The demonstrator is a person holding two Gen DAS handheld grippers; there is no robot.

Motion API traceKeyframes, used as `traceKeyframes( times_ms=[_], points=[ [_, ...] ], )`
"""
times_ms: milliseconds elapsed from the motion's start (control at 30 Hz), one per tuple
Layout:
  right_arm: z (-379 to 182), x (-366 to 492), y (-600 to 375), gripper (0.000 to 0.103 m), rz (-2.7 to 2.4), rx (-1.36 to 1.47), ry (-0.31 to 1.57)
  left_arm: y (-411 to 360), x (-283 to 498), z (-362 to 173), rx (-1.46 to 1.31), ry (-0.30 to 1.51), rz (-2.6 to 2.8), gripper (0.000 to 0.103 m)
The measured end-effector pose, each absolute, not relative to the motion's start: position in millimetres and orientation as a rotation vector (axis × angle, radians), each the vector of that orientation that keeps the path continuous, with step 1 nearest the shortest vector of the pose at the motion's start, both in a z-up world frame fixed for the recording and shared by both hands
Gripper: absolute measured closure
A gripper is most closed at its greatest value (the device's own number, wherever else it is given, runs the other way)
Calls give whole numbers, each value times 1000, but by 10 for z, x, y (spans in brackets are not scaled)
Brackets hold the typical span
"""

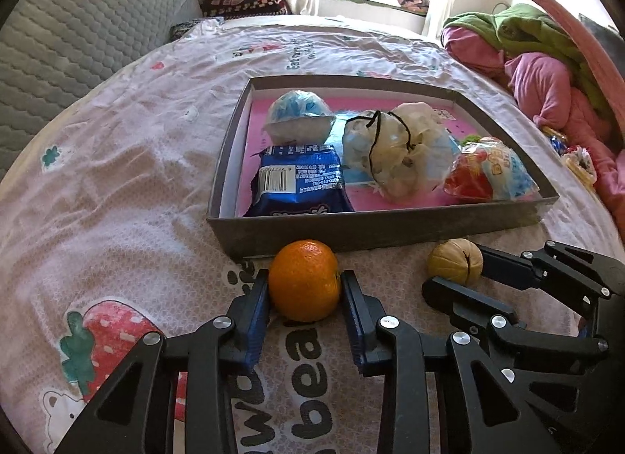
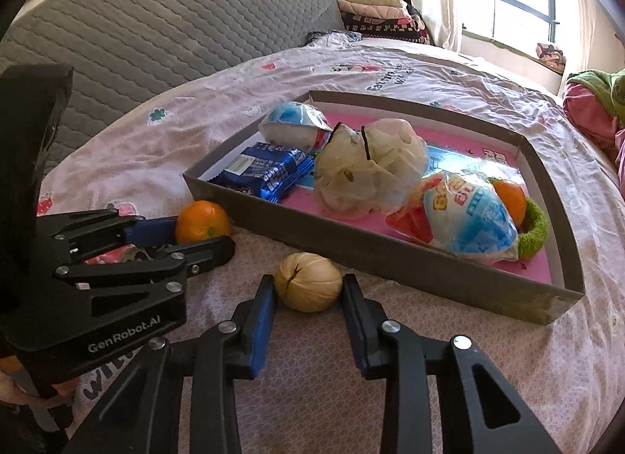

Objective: Organize objects
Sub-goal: 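Grasp the orange with the left tool while the right tool grasps the round bun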

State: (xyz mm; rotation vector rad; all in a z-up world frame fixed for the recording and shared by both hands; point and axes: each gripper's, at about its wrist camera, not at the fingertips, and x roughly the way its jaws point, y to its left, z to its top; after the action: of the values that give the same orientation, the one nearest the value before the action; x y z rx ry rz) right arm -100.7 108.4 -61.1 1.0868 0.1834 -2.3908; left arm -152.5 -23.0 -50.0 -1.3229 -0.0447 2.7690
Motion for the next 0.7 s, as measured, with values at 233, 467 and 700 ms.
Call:
traceKeyframes(
  times_ms=[233,467,700],
  points=[
    [-498,-969,1123,69,-2396,1032,159,-183,-1444,-363,-1269,-21,2798,67],
    [-319,-935,1239,69,-2447,953,147,-115,-1413,-144,-1215,8,2820,67],
    [-71,-940,1465,69,-2524,867,122,-21,-1442,25,-1170,41,2834,67]
  ],
)
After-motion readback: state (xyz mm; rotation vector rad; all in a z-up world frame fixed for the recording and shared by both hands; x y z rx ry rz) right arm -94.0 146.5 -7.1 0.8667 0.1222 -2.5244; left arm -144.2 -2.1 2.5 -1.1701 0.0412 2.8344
